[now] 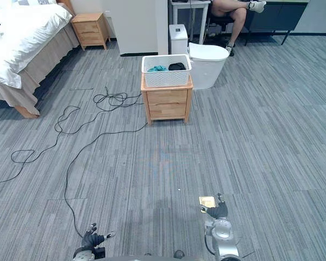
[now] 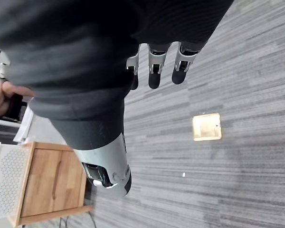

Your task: Pick up the laundry basket with both hands and put the clothes into the washing machine.

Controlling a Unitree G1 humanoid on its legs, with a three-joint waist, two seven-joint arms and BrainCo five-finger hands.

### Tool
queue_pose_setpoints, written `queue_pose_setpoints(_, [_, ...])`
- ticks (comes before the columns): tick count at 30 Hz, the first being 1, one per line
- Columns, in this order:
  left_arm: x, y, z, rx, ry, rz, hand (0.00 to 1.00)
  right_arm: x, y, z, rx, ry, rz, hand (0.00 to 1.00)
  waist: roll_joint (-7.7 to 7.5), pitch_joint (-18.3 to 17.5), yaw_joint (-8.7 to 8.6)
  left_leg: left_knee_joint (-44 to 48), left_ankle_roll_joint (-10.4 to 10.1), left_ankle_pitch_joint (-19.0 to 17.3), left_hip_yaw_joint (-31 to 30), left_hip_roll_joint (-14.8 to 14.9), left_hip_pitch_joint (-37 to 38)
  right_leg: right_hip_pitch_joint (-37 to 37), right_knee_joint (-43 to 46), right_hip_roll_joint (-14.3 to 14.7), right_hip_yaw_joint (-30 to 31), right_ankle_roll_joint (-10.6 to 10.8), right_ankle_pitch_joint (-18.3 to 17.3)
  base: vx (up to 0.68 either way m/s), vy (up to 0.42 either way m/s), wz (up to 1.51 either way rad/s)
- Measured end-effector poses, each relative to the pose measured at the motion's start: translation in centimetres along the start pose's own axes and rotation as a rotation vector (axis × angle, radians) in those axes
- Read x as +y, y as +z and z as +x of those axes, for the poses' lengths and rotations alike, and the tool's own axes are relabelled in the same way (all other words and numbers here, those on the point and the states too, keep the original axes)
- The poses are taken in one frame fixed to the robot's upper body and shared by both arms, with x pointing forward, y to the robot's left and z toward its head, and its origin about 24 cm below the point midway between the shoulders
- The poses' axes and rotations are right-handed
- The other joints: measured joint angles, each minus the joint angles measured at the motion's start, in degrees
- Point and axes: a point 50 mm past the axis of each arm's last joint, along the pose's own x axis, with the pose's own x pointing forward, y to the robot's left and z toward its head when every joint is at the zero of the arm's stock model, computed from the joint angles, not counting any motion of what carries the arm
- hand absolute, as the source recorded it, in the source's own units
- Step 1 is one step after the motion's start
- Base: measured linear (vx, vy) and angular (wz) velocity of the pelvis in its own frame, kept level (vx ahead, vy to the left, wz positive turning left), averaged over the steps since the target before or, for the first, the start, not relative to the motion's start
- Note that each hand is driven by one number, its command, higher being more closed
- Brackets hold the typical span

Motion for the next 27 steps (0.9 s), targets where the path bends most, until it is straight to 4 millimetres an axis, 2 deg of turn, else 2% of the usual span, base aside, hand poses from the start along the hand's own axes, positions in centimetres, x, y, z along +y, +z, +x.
queue_pose_setpoints(9, [0.1,-0.2,0.0,0.011,-0.001,0.001,0.00,-1.3,-1.4,0.1,0.078,-0.043,0.021,0.00,0.19,0.1,-0.04,-0.1,0.0,0.0,-0.4,-0.1,-0.3,-0.1,-0.1,0.0,-0.4,0.0,0.0,-0.02,-0.004,0.02])
queue_pose_setpoints(14, [0.0,0.1,0.0,-0.003,-0.007,0.002,0.00,-1.7,-1.5,0.2,0.083,-0.065,0.045,0.00,0.26,0.3,-0.42,-0.2,0.1,0.1,-1.4,-0.2,-0.9,-0.2,-0.3,-0.2,-1.6,0.3,-0.2,-0.01,-0.007,0.11])
queue_pose_setpoints(23, [-0.8,3.1,-0.3,-0.137,-0.037,-0.039,0.00,-2.2,-0.3,0.4,0.051,-0.125,0.143,0.00,-0.03,1.7,0.21,0.2,0.1,0.0,-2.3,-0.4,-3.3,-2.0,-0.1,-0.5,-2.4,0.7,-0.5,0.00,0.000,0.05])
queue_pose_setpoints(26, [-0.8,4.5,-0.5,-0.194,-0.038,-0.069,0.00,-1.8,0.8,0.8,0.026,-0.123,0.166,0.00,-0.04,2.5,0.44,3.8,1.4,-2.0,-0.8,0.1,-6.4,-4.9,2.4,-0.3,-0.8,1.5,-1.4,0.01,0.016,-0.25])
queue_pose_setpoints(27, [-0.7,4.9,-0.7,-0.216,-0.037,-0.091,0.00,-1.6,1.5,1.0,0.010,-0.119,0.173,0.00,0.13,2.9,0.48,6.3,1.7,-3.7,0.2,0.5,-7.4,-6.8,5.6,-0.2,0.3,2.0,-3.2,0.02,0.018,-0.39])
